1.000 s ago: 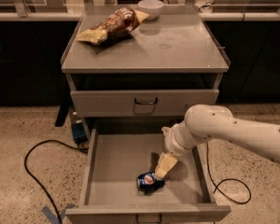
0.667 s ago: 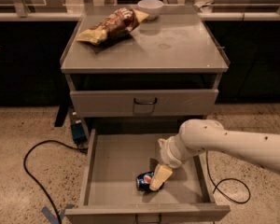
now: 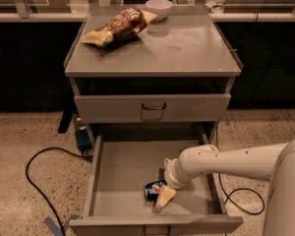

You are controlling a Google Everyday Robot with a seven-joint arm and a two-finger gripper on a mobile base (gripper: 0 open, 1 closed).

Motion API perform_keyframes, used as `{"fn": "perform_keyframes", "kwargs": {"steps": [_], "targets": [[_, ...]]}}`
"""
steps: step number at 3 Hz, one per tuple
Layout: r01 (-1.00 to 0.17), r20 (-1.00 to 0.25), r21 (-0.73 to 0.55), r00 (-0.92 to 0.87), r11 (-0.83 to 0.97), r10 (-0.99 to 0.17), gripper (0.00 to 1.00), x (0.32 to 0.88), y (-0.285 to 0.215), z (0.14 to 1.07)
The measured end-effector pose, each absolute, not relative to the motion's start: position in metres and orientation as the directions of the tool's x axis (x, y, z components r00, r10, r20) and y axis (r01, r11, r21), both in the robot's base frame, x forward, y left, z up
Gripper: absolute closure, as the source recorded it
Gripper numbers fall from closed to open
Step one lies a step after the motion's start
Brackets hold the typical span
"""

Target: Pick pepsi can from middle drawer and place on counter

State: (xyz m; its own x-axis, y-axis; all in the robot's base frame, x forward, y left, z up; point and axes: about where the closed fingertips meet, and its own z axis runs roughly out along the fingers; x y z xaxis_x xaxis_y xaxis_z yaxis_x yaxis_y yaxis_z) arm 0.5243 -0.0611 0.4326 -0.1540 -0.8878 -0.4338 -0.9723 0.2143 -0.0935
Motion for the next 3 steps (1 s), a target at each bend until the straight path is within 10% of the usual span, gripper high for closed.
{"fn": "perform_keyframes", "kwargs": {"steps": [3], "targets": [[-0.969,-0.436,-0.067,-0.185,0.236,-0.881,0.0,0.54,-0.05,0.404]]}}
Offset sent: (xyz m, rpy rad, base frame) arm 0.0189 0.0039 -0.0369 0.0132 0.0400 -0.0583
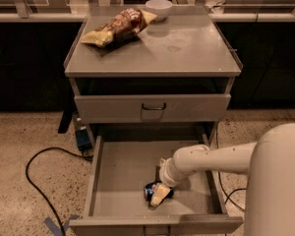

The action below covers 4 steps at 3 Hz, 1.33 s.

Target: Pick pepsi can from middle drawer and place on counter

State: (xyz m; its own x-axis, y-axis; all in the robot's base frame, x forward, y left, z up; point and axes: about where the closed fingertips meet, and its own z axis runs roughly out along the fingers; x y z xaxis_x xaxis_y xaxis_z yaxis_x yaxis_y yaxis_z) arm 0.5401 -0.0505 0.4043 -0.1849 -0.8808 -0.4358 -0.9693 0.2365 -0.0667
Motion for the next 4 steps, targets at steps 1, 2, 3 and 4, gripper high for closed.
{"fn": "perform_keyframes", "kwargs": {"steps": [1,2,3,4], "targets": [[-0.97,-0.429,-0.072,-0.179,0.231,-0.885,0.0,0.536,-0.047,0.393],[-0.97,-0.415,-0.065,-0.188,0.235,-0.89,0.0,0.529,-0.049,0.377],[-0.97,-0.406,-0.062,-0.19,0.234,-0.894,0.0,0.527,-0.049,0.366],[-0.97,-0.406,-0.062,-0.19,0.234,-0.894,0.18,0.527,-0.049,0.365]]}}
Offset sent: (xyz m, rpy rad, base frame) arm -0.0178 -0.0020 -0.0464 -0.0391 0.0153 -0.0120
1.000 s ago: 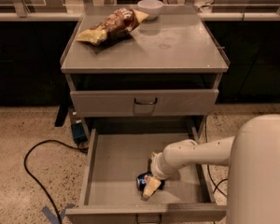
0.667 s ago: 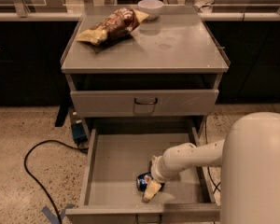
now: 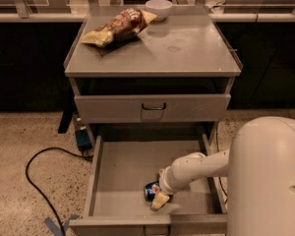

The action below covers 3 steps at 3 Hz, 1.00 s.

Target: Pick pepsi can from middle drawer and place on counter

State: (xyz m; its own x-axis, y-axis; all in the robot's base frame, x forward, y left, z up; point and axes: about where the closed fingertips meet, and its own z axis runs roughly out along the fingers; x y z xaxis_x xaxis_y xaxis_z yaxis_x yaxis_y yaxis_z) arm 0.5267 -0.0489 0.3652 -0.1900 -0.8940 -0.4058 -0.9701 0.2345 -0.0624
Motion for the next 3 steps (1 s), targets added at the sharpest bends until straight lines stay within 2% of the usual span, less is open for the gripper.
{"fn": "perform_keyframes", "kwargs": {"steps": [3], "targets": [[-0.971,-0.428,-0.052,-0.188,0.232,-0.884,0.89,0.525,-0.051,0.38]]}}
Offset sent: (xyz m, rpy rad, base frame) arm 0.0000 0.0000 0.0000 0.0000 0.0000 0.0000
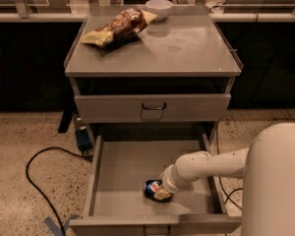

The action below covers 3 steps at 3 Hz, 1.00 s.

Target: Pick pepsi can from middle drawer and place on counter

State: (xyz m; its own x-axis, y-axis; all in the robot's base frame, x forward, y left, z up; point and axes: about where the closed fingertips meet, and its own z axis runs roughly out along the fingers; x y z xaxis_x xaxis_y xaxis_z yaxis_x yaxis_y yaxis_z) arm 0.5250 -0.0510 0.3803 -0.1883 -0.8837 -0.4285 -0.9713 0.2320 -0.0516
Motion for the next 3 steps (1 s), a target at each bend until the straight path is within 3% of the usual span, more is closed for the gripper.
{"fn": "perform_keyframes", "kwargs": {"steps": [1,3], "targets": [[-0.967,-0.507,-0.045,-0.193,0.249,-0.84,1.0,0.541,-0.056,0.432],[-0.959,-0.713,-0.058,-0.155,0.278,-0.684,1.0,0.579,-0.115,0.581]]}}
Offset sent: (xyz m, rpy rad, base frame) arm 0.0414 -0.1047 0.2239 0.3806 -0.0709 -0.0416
